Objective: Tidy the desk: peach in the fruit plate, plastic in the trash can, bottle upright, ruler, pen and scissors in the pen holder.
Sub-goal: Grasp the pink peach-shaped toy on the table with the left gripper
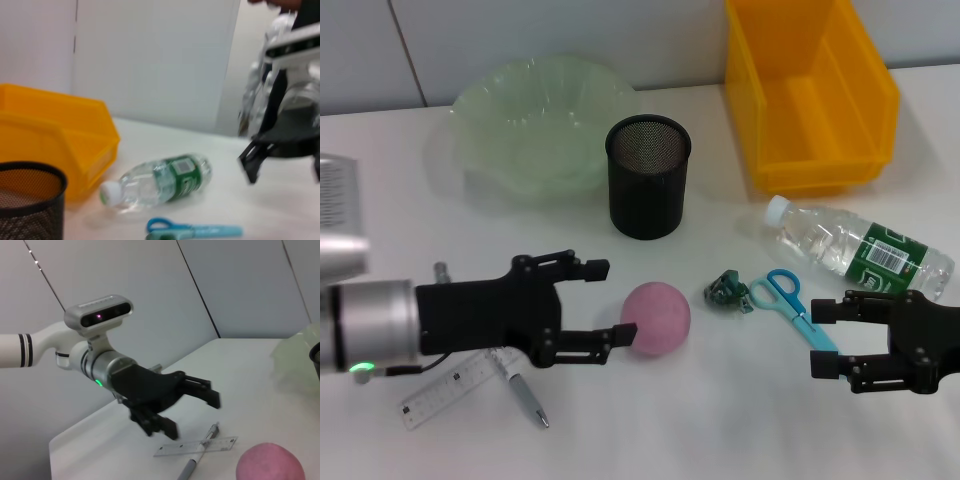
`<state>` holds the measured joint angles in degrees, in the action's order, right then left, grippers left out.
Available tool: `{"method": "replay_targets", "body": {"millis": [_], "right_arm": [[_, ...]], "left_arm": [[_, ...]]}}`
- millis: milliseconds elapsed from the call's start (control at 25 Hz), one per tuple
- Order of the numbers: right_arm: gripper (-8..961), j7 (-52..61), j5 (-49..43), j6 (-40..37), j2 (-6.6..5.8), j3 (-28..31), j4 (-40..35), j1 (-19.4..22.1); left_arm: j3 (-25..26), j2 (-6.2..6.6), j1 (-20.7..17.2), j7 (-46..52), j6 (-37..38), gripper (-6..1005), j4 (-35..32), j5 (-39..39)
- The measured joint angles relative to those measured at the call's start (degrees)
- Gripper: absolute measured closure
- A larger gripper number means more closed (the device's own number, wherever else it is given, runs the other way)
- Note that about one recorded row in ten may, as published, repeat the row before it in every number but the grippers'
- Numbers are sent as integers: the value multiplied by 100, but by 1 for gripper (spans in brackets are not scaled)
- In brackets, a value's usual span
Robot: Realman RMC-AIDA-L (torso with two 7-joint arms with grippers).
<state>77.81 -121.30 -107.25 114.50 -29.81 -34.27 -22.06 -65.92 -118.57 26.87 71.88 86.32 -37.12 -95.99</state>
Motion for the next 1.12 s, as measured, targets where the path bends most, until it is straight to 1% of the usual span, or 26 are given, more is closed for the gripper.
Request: {"method": "replay_targets", "body": {"millis": [40,80,160,200,240,280,320,440,480,520,880,1120], "right_arm": [[147,2,0,4,-1,2,0,3],[147,5,0,7,-2,3,0,5],[147,9,0,16,-11,12,0,6],[147,10,0,18,-15,15,0,6],[147,17,0,19,-20,26,0,7],[148,28,0,19,-24,32,0,8],[148,59,0,20,-32,29,0,9],[148,79,0,21,-36,27,0,11],[148,80,-1,21,-38,28,0,13],[148,81,-2,21,-40,31,0,15],[147,84,-7,20,-43,43,0,12],[147,85,-8,20,-43,34,0,-12]], "left_arm": [[-227,-18,117,-104,-367,194,-7,-18],[-386,-28,173,-165,-573,195,-17,-17],[-386,-28,173,-165,-573,198,-17,-17],[-586,-40,226,-224,-829,199,-43,-10],[-586,-40,226,-224,-829,200,-43,-10],[-1248,-52,293,-258,-1455,201,-188,35],[-1514,-52,310,-241,-1716,203,-249,47],[-1514,-52,310,-241,-1716,206,-249,47],[-1765,-52,322,-216,-1928,207,-303,52],[-2205,-52,342,-130,-2326,208,-455,103],[-2377,-57,453,-30,-2540,219,-449,134],[-2618,-60,524,89,-2630,226,-399,135]]}}
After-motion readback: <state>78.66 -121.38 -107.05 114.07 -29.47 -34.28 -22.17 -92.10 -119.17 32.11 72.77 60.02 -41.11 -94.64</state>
